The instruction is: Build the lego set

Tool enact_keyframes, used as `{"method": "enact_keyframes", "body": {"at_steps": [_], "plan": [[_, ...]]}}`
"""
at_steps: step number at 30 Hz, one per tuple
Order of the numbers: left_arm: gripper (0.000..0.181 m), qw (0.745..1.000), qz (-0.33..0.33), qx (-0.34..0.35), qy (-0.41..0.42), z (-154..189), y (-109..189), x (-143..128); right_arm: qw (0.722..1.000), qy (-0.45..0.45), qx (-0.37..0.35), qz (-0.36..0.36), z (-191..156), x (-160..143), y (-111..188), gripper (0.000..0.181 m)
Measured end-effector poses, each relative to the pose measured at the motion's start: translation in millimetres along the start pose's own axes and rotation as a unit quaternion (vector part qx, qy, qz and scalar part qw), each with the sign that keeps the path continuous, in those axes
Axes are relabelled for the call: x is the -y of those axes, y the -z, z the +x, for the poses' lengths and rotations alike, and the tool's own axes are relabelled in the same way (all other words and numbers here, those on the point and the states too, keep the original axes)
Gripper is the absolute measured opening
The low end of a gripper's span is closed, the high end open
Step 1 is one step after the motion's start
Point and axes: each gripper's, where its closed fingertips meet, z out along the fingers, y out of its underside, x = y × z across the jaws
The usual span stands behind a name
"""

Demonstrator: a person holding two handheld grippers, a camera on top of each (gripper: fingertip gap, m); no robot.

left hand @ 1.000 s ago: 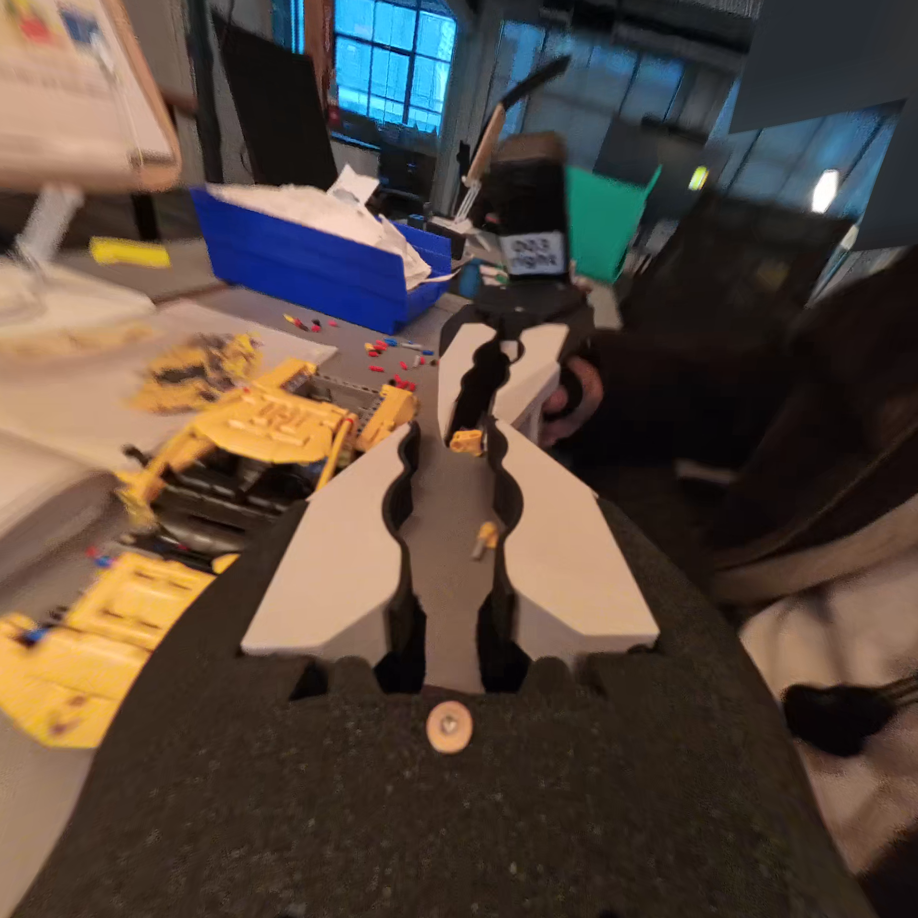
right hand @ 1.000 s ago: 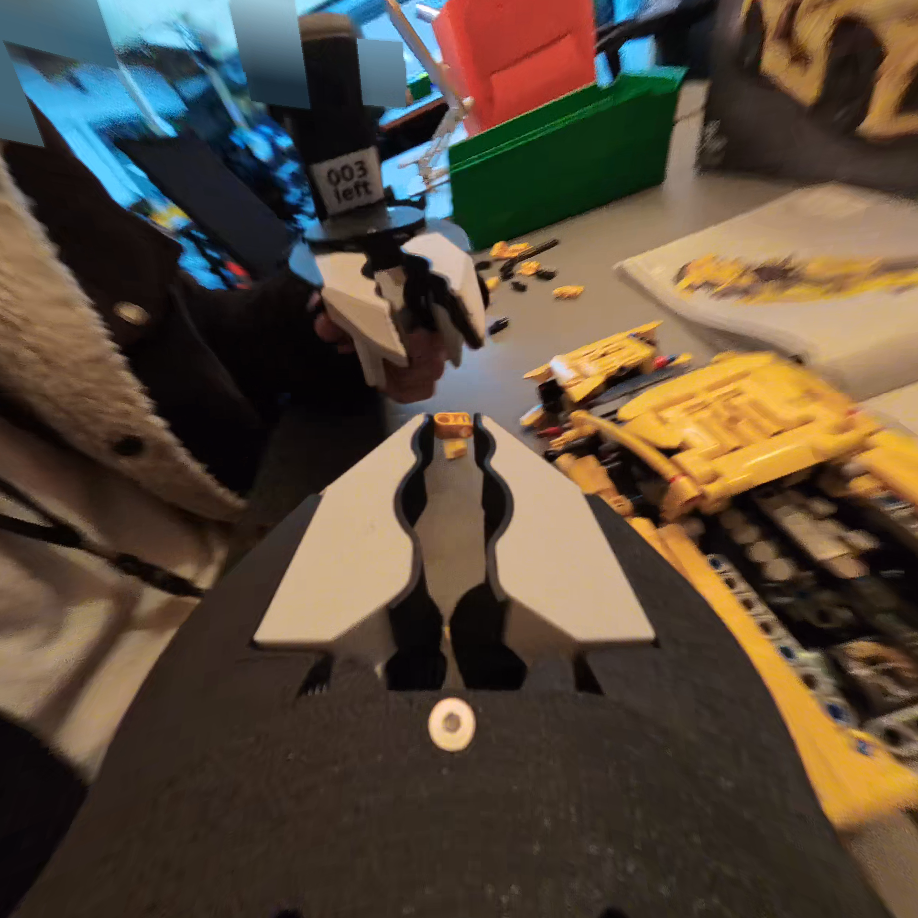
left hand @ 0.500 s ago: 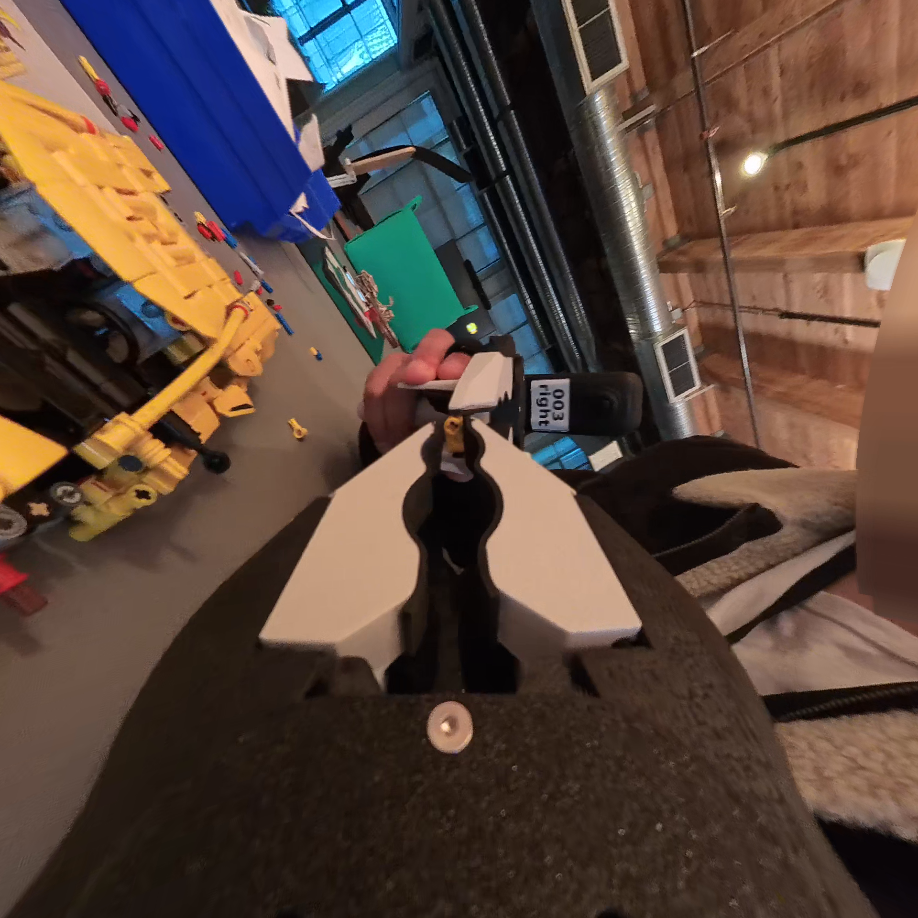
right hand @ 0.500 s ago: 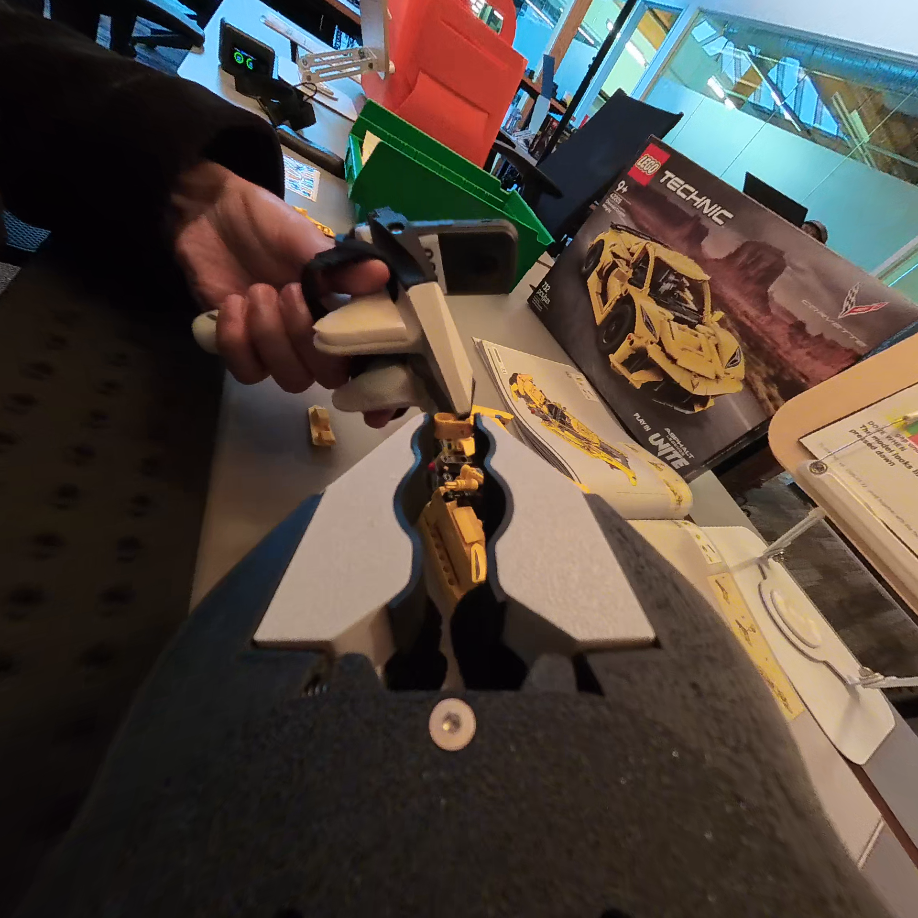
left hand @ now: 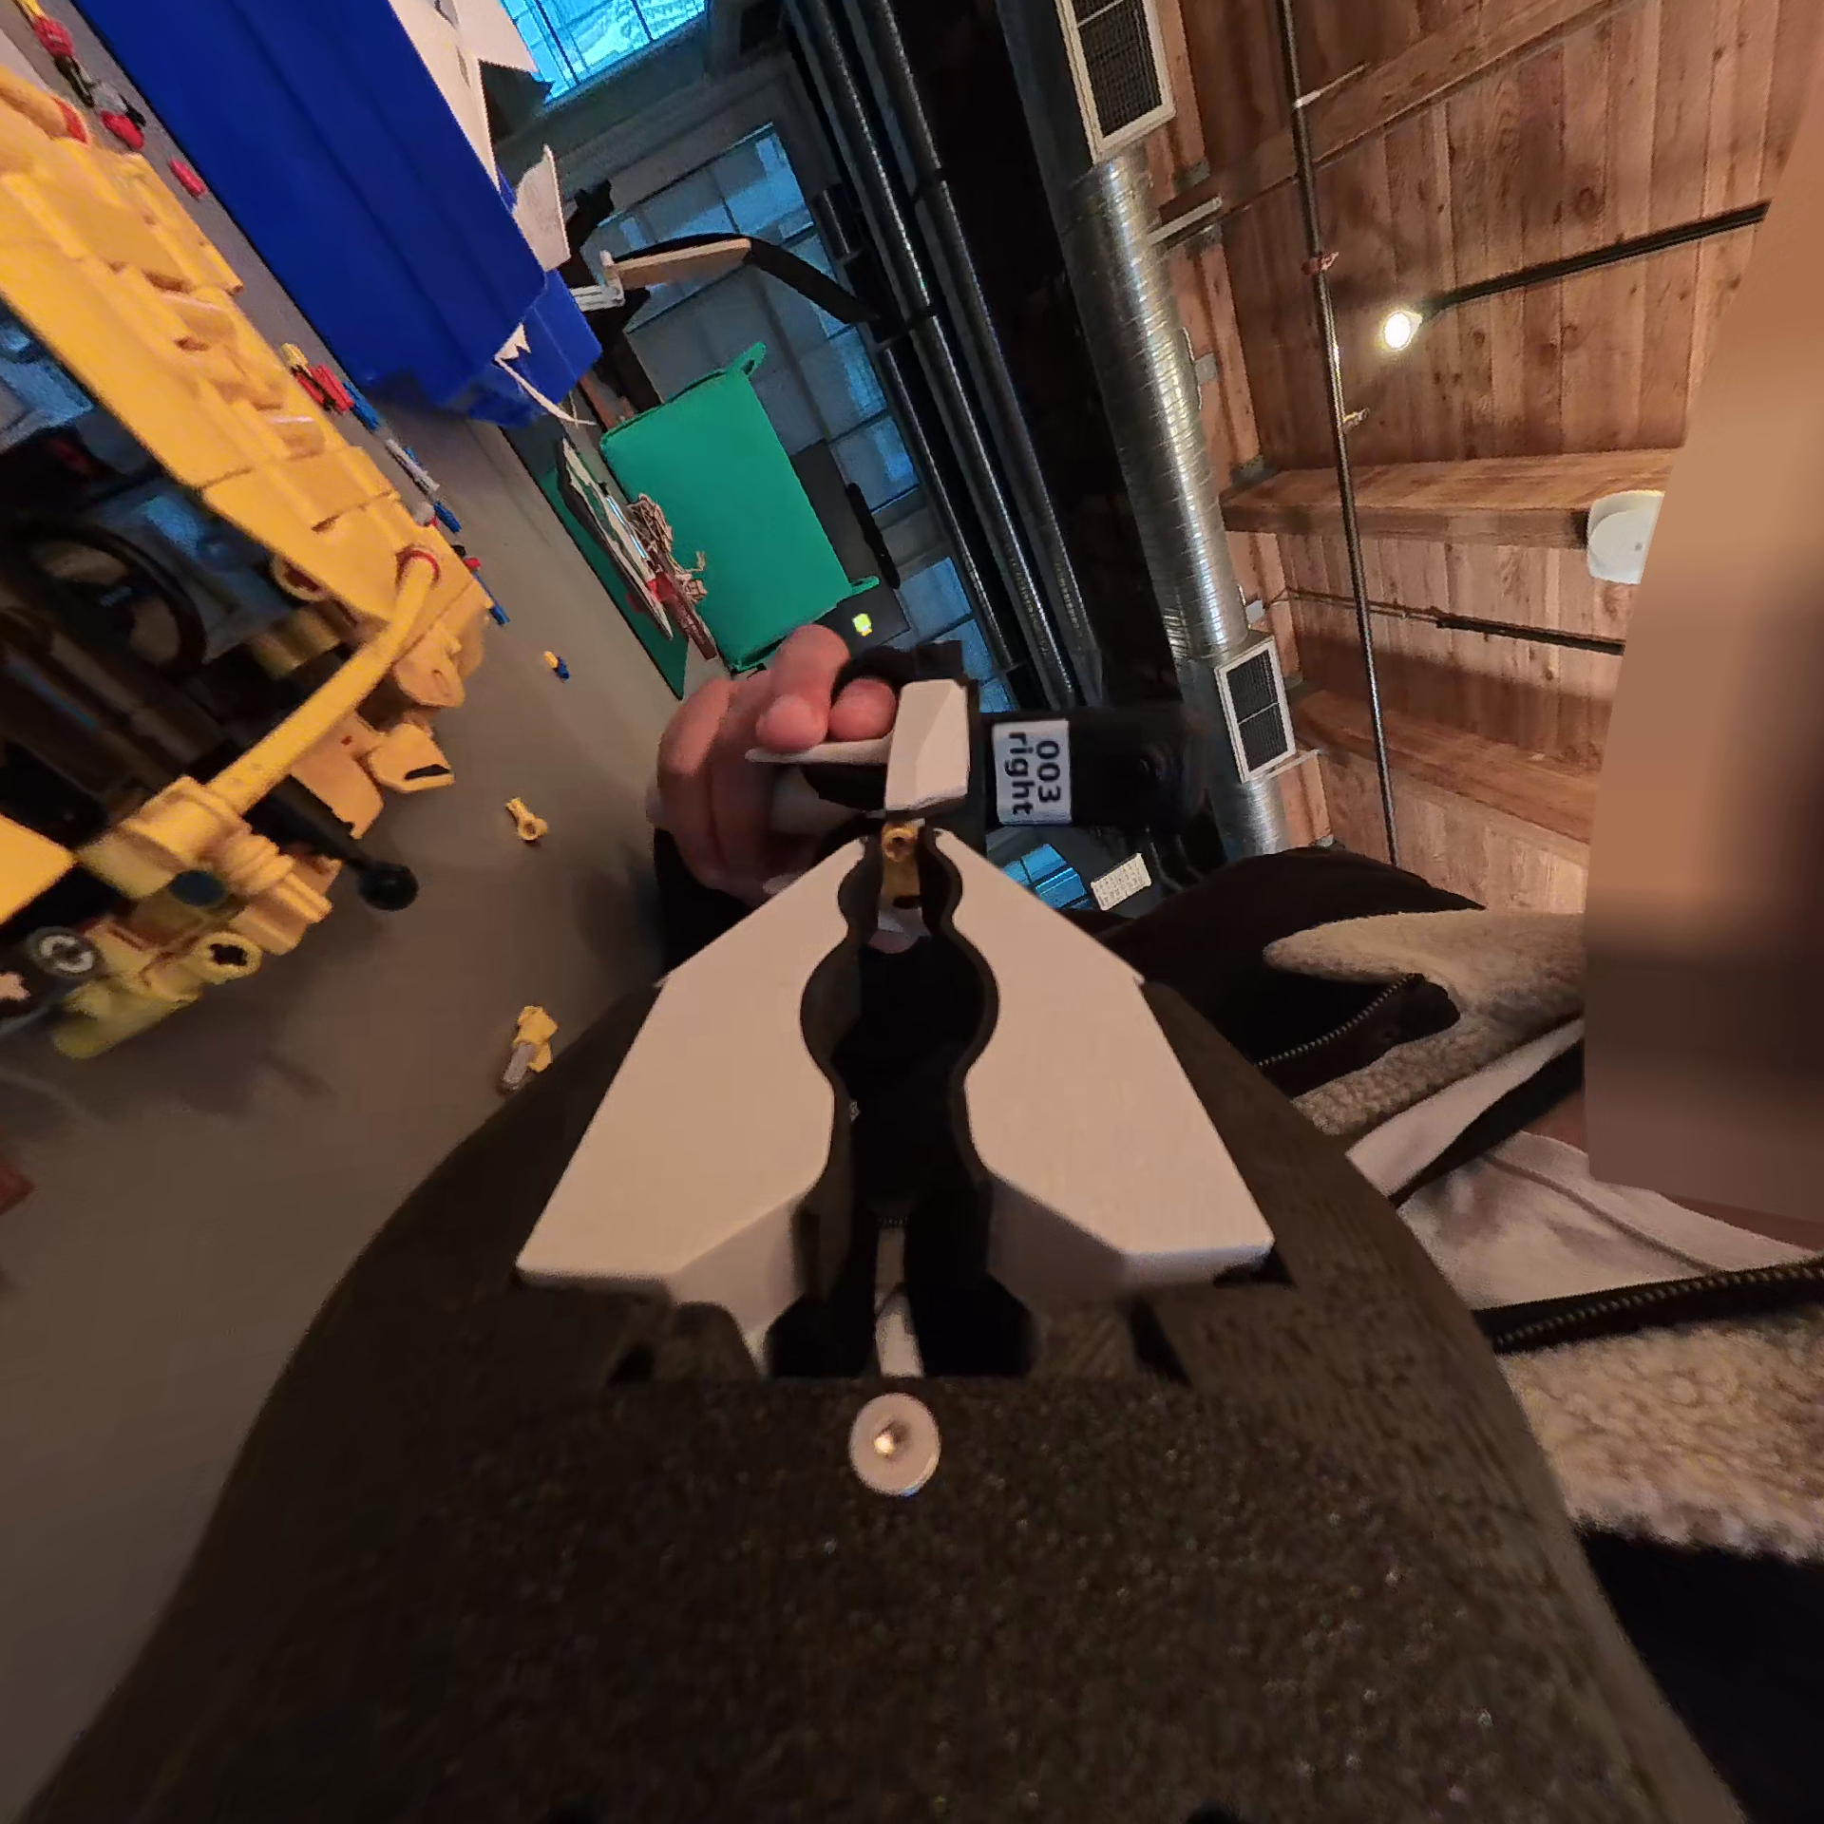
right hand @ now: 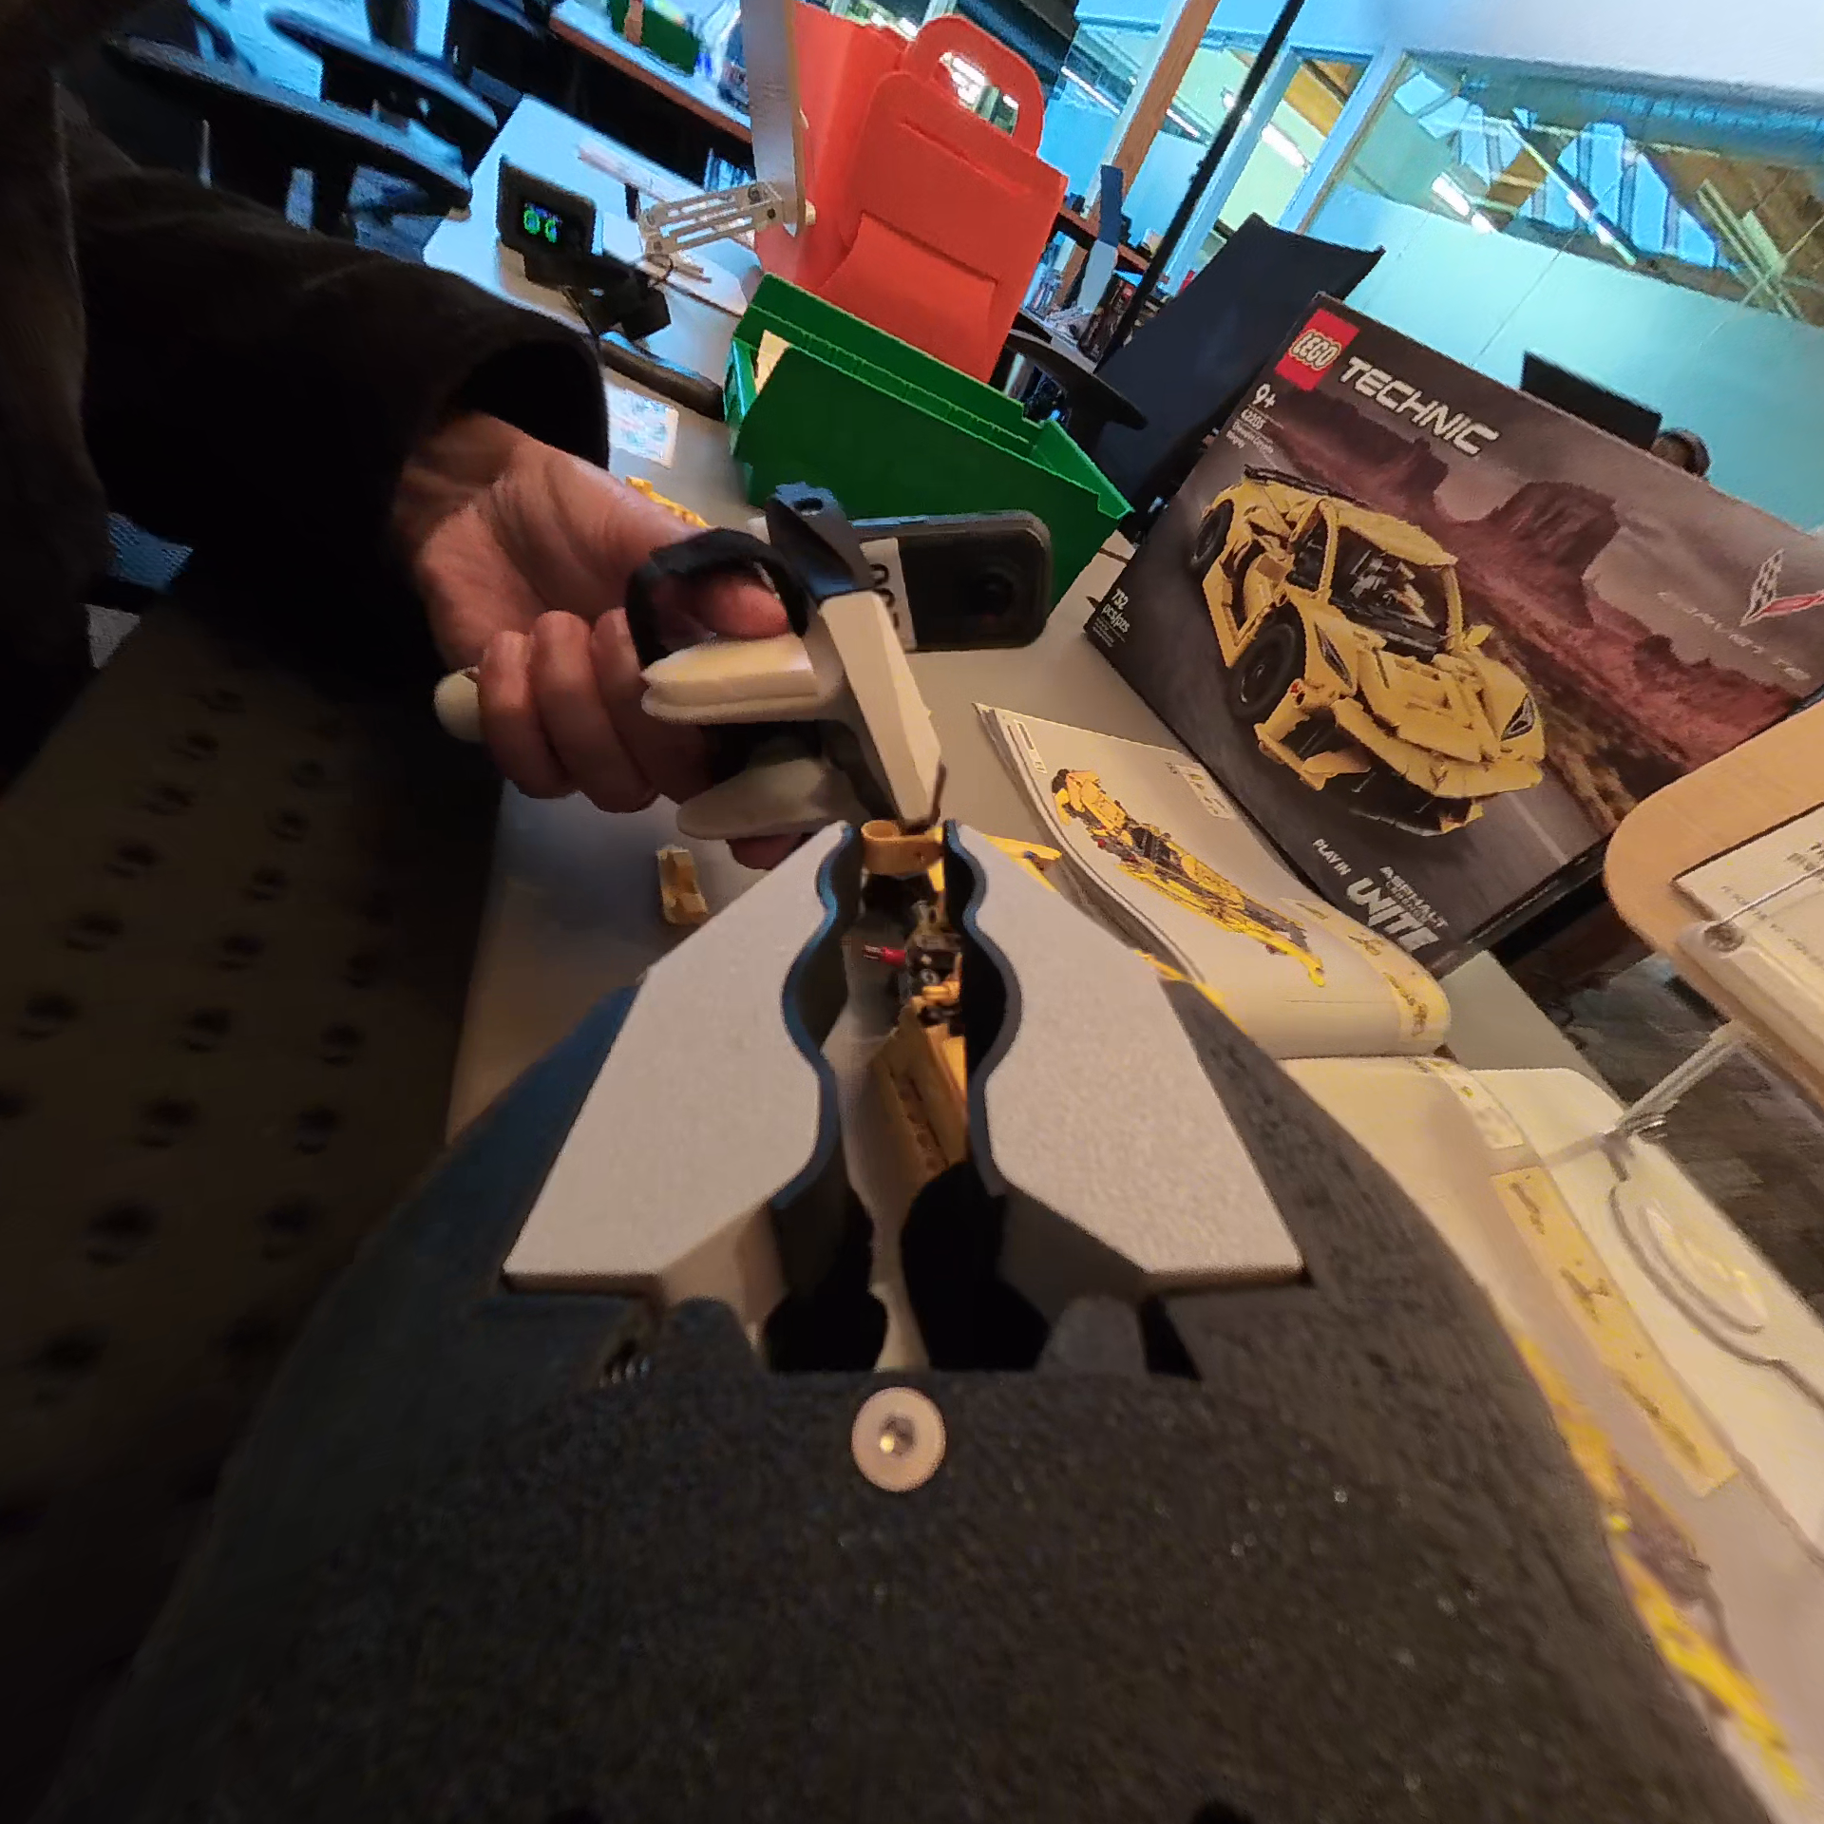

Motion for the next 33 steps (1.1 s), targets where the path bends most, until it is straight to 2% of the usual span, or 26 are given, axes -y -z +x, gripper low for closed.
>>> {"method": "enact_keyframes", "body": {"at_steps": [3, 5, 8, 12, 17, 21, 26, 30, 33], "plan": [[0.007, 1.0, -0.001, 0.009, -0.007, -2, 8, 3, 0.999, -0.046, -0.005, -0.019, 8, -13, 12, 0.02], [0.007, 1.0, -0.009, 0.023, -0.004, -6, 13, 3, 0.991, -0.084, 0.054, -0.083, 1, -41, 27, 0.017], [0.007, 0.998, -0.022, 0.051, -0.004, -15, 15, 0, 0.965, -0.144, 0.136, -0.17, -26, -80, 39, 0.02], [0.007, 0.997, -0.038, 0.062, -0.006, -18, 13, -5, 0.959, -0.145, 0.149, -0.194, -41, -93, 33, 0.012], [0.007, 0.996, -0.043, 0.077, -0.006, -22, 16, -7, 0.944, -0.17, 0.173, -0.225, -48, -106, 35, 0.013], [0.007, 0.996, -0.048, 0.076, -0.002, -22, 15, -9, 0.942, -0.149, 0.176, -0.245, -52, -114, 33, 0.01], [0.007, 0.997, -0.051, 0.064, 0.004, -19, 14, -10, 0.945, -0.126, 0.17, -0.25, -49, -112, 30, 0.008], [0.007, 0.997, -0.052, 0.06, -0.003, -19, 15, -10, 0.977, -0.13, 0.112, -0.125, -13, -39, 26, 0.007], [0.007, 0.997, -0.055, 0.06, -0.01, -19, 15, -11, 0.981, -0.093, 0.097, -0.14, -4, -22, 23, 0.007]]}}
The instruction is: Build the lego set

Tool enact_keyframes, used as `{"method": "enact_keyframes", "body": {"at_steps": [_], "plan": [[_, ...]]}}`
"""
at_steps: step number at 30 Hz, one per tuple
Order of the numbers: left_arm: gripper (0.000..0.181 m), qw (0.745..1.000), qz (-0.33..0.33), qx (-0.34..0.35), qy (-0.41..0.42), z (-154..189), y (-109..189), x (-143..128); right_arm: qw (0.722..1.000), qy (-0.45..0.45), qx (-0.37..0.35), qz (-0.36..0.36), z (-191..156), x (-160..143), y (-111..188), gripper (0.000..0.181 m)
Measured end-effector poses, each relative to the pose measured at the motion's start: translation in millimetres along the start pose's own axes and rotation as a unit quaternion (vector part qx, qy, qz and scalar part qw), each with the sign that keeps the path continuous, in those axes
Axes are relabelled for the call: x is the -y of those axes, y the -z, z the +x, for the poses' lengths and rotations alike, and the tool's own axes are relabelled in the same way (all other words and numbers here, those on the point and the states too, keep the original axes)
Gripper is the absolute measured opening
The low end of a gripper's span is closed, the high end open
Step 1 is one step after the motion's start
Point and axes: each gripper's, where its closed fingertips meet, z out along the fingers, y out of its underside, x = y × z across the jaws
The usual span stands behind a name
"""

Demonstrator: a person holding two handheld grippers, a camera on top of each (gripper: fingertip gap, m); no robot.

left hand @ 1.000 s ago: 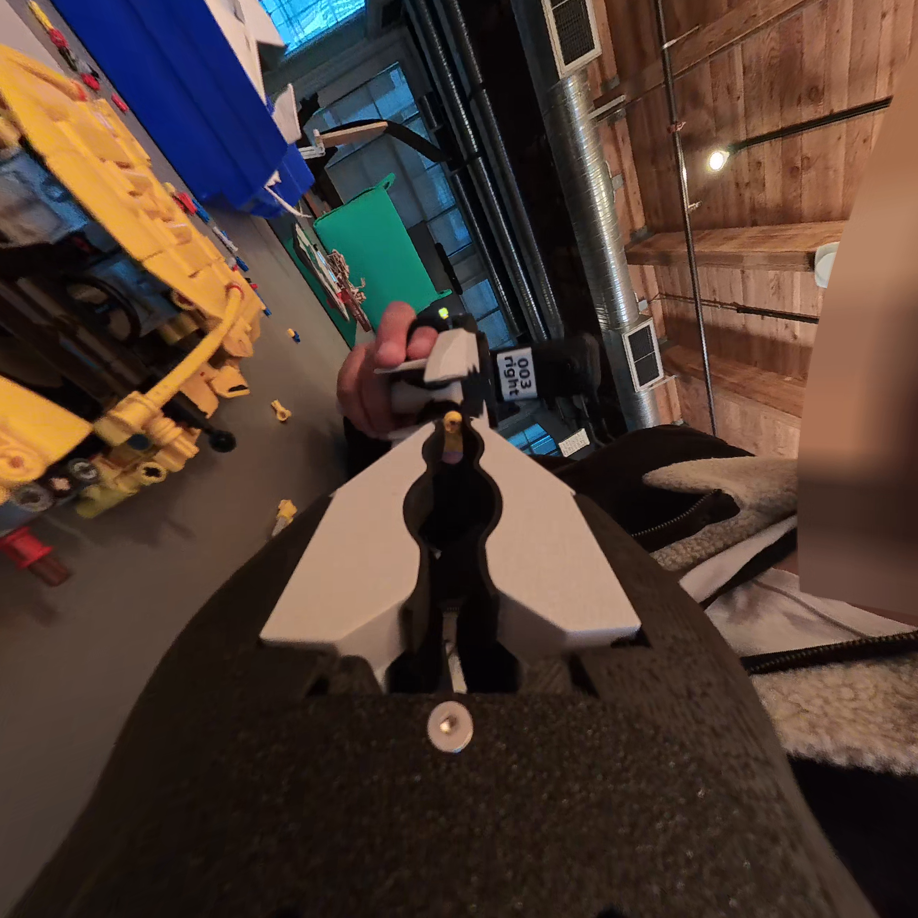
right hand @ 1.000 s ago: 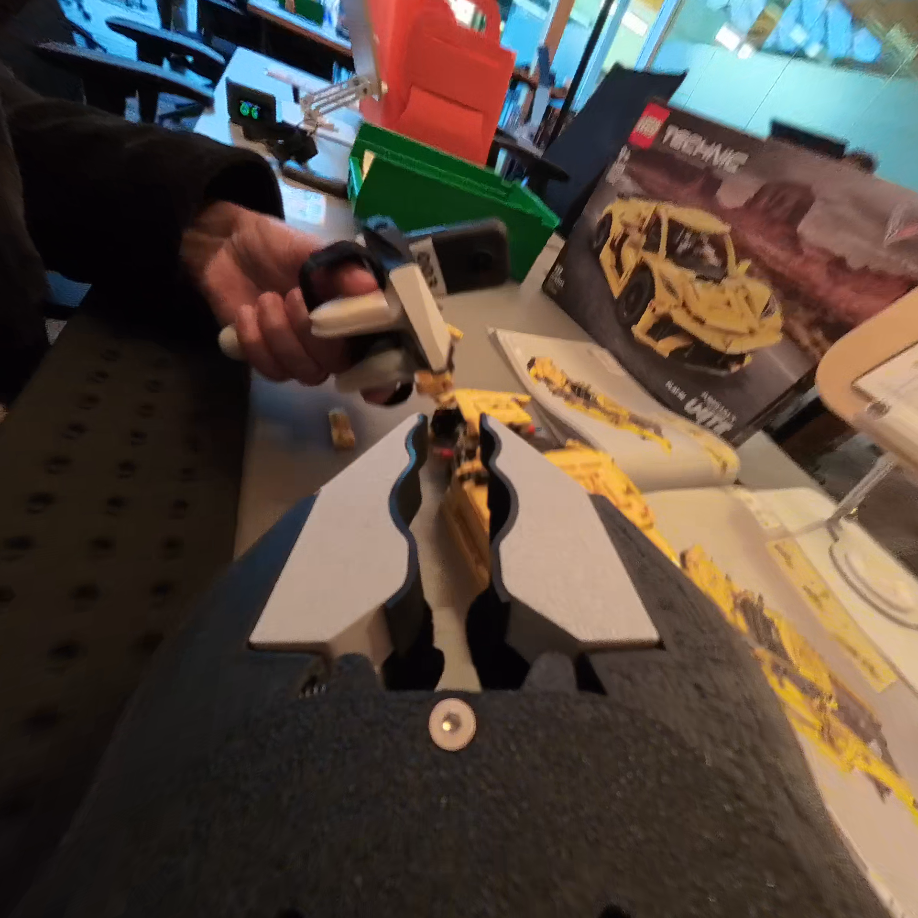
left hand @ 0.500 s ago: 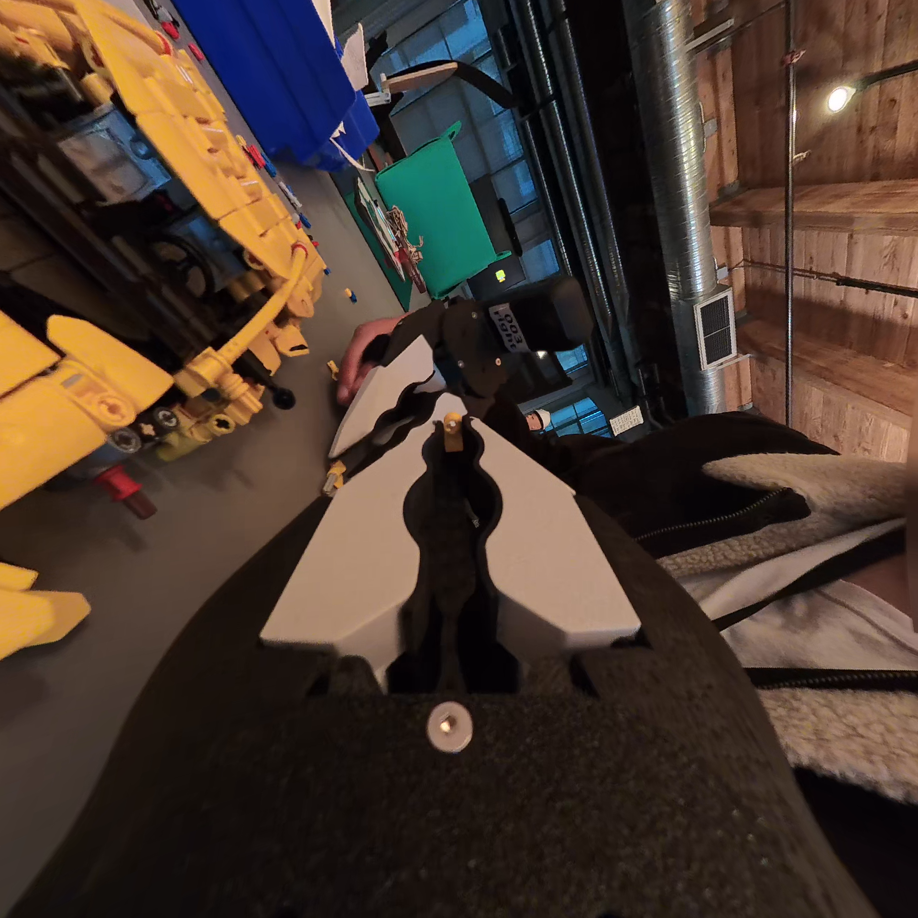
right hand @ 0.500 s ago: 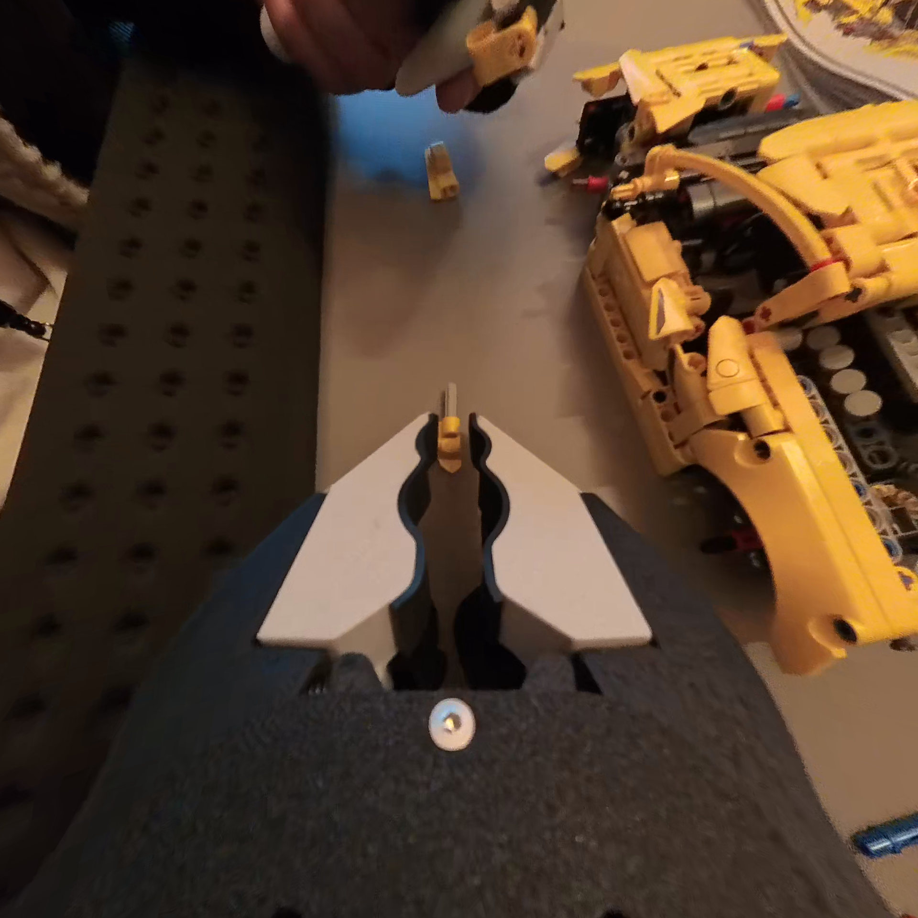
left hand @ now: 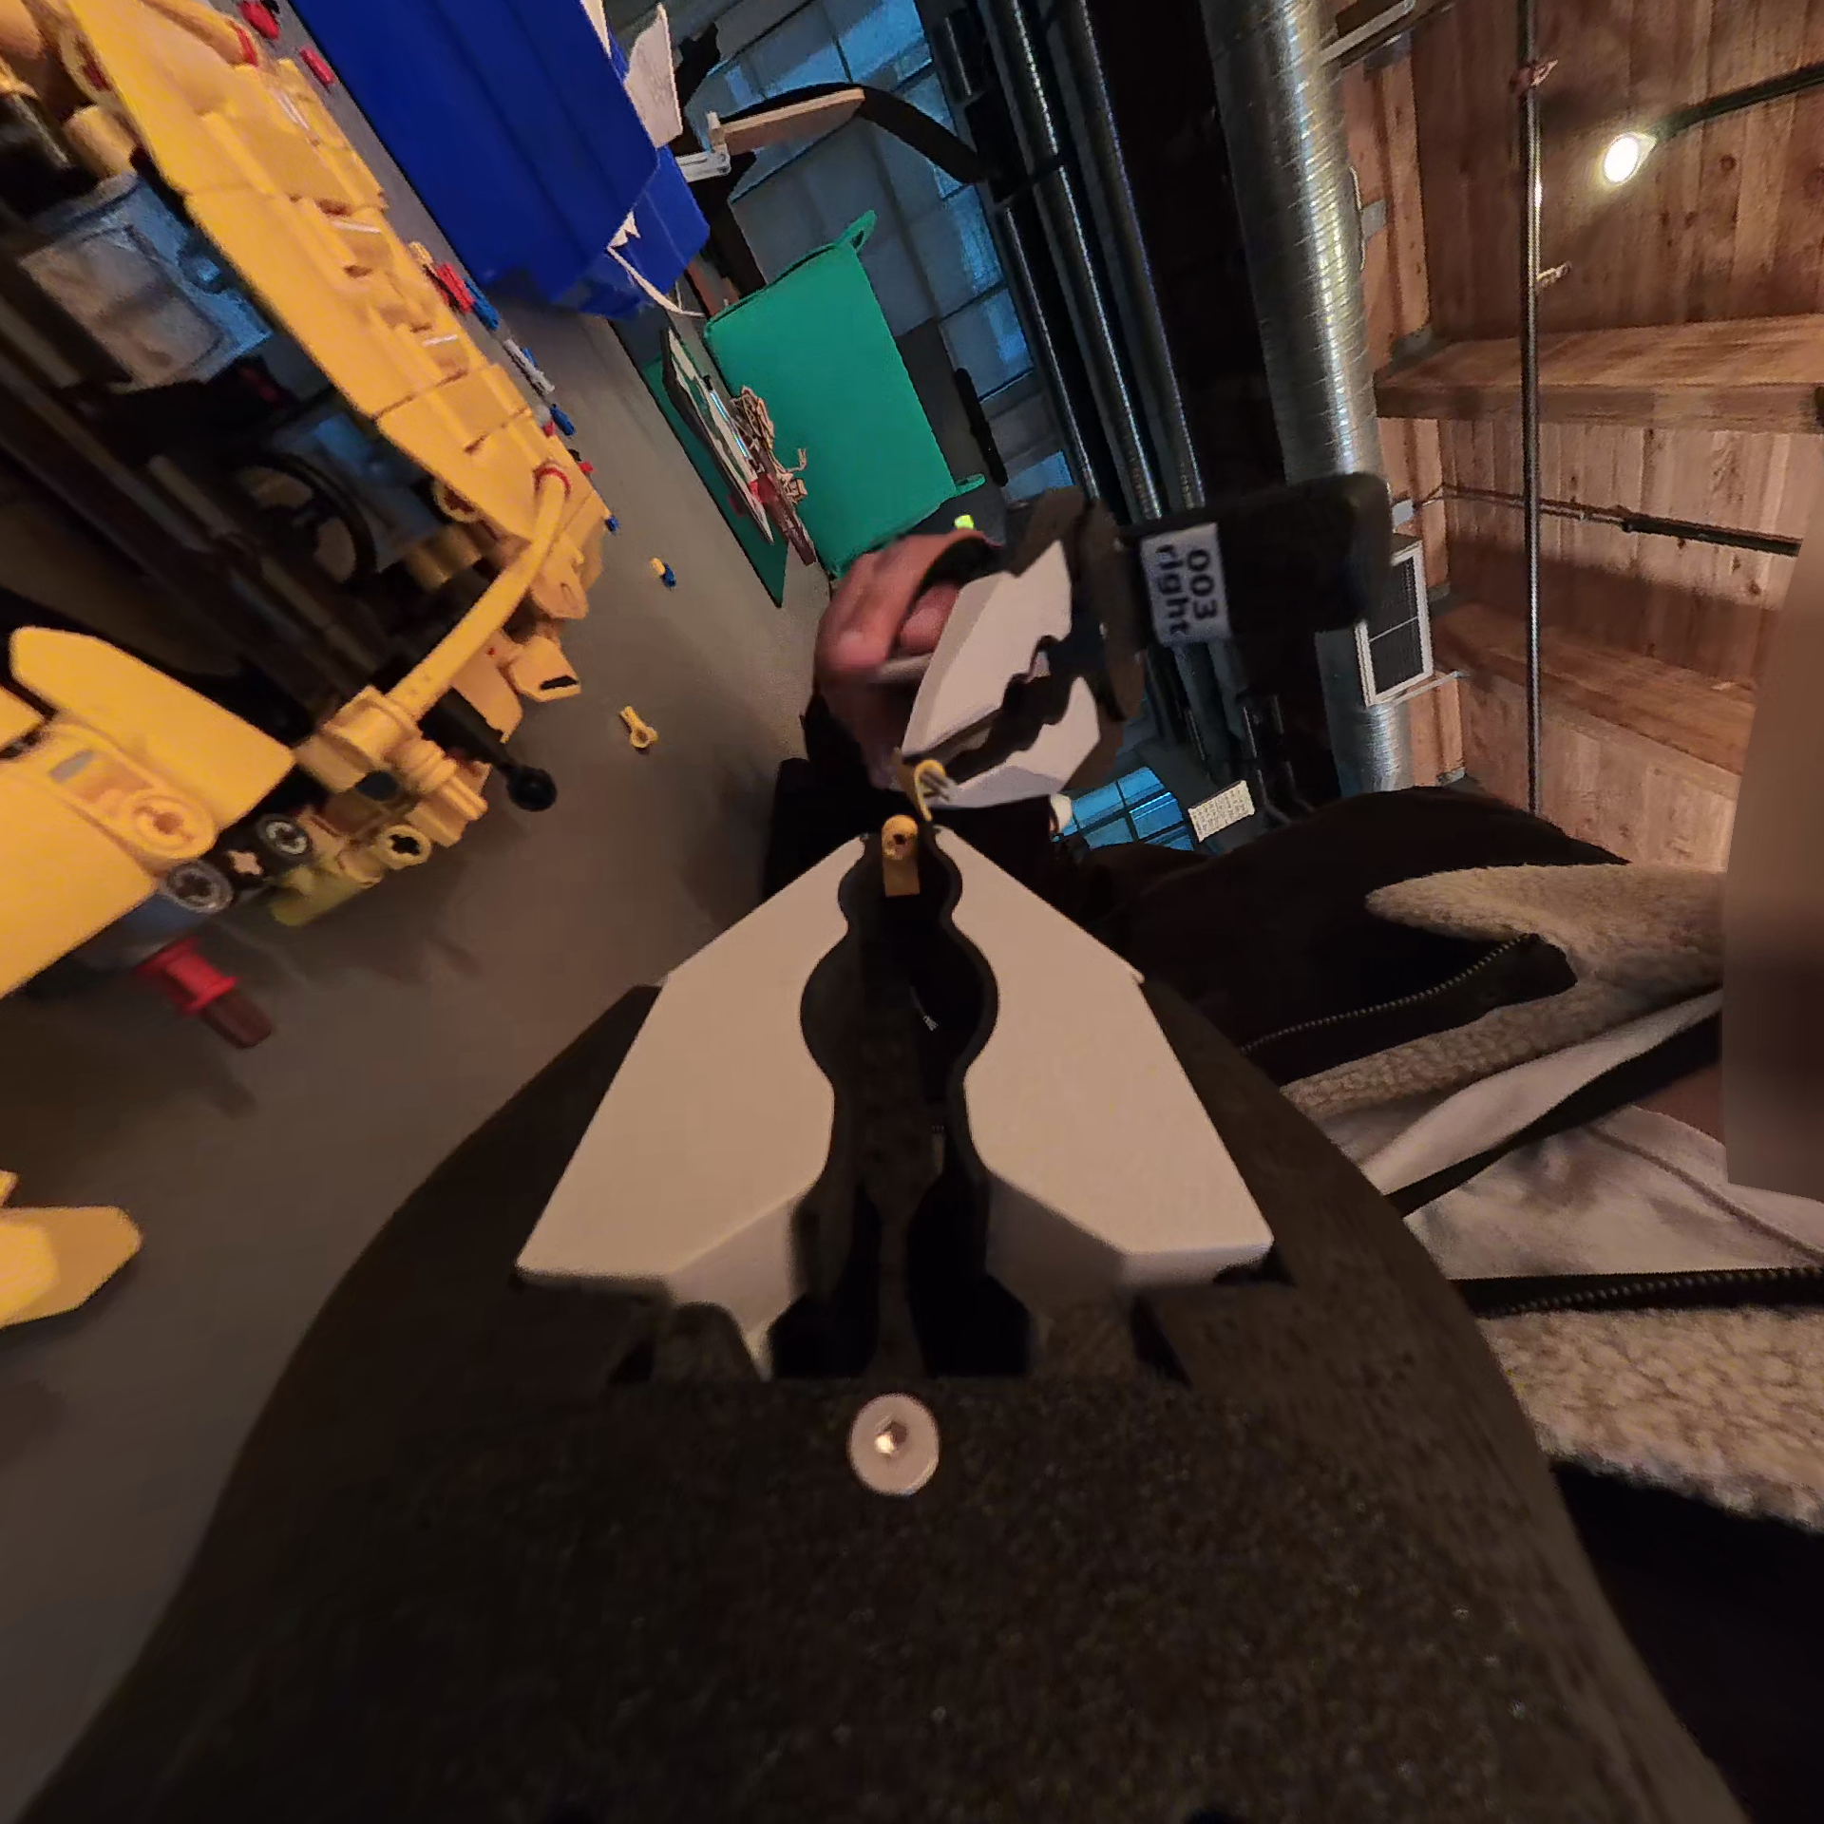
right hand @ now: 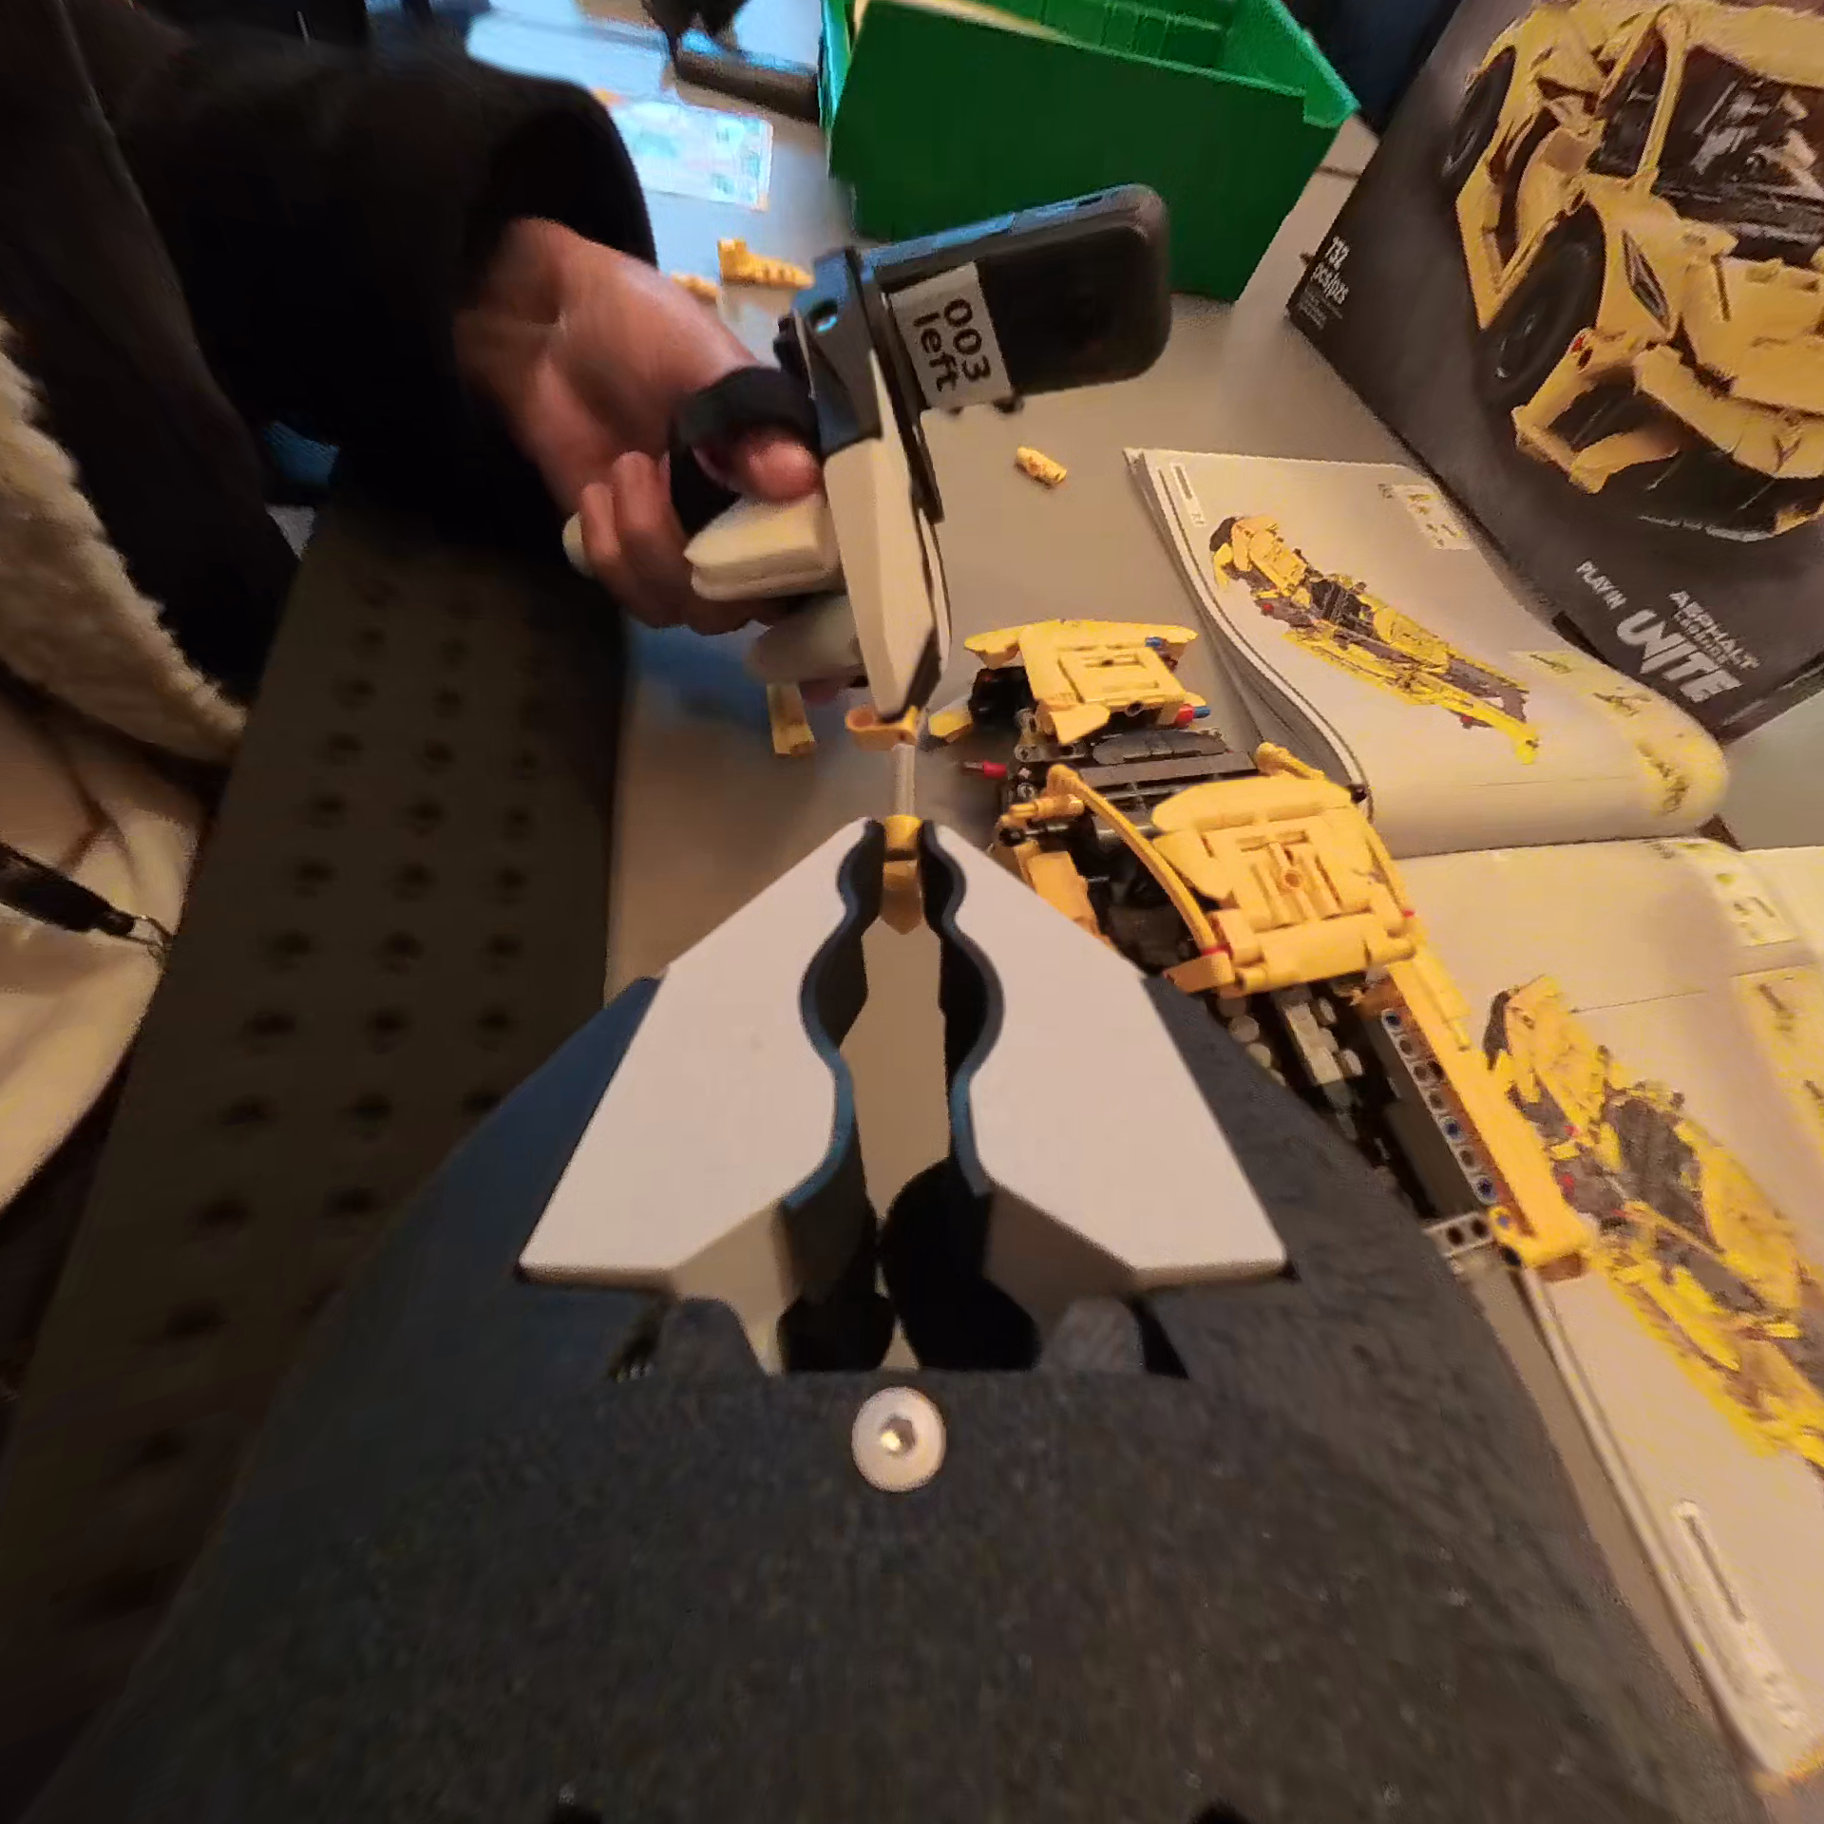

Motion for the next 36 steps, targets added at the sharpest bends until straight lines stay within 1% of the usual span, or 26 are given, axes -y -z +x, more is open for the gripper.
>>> {"method": "enact_keyframes", "body": {"at_steps": [3, 7, 10, 16, 21, 23, 25, 29, 31, 34, 36], "plan": [[0.007, 1.0, -0.001, 0.003, -0.003, -1, 0, 0, 0.999, 0.031, -0.009, -0.024, -3, 0, -6, 0.007], [0.007, 1.0, -0.011, 0.01, -0.016, -2, -2, -4, 0.998, 0.022, -0.001, -0.053, -4, -10, -14, 0.008], [0.007, 0.999, -0.016, 0.024, -0.026, -5, -2, -5, 0.998, 0.016, 0.006, -0.059, -5, -10, -15, 0.007], [0.007, 0.997, -0.02, 0.05, -0.049, -9, -2, -5, 0.996, 0.019, -0.001, -0.09, -3, -13, -17, 0.007], [0.007, 0.996, -0.02, 0.067, -0.063, -12, -1, -4, 0.995, 0.01, -0.011, -0.099, 0, -14, -20, 0.007], [0.007, 0.994, -0.026, 0.083, -0.073, -16, -2, -6, 0.993, 0.006, -0.013, -0.114, 0, -19, -24, 0.007], [0.007, 0.993, -0.029, 0.083, -0.077, -15, -1, -7, 0.994, 0.011, -0.01, -0.106, -2, -17, -24, 0.007], [0.007, 0.996, -0.028, 0.056, -0.067, -8, -2, -7, 0.997, -0.011, 0.01, -0.075, -4, -11, -21, 0.007], [0.007, 0.997, -0.026, 0.044, -0.059, -6, -3, -8, 0.997, -0.012, 0.017, -0.074, -5, -11, -21, 0.007], [0.007, 0.999, -0.018, 0.01, -0.034, 1, -3, -7, 0.998, -0.021, 0.029, -0.049, -7, -6, -20, 0.007], [0.007, 0.999, -0.026, 0.024, -0.039, -3, -4, -9, 0.998, -0.023, 0.031, -0.057, -7, -12, -22, 0.007]]}}
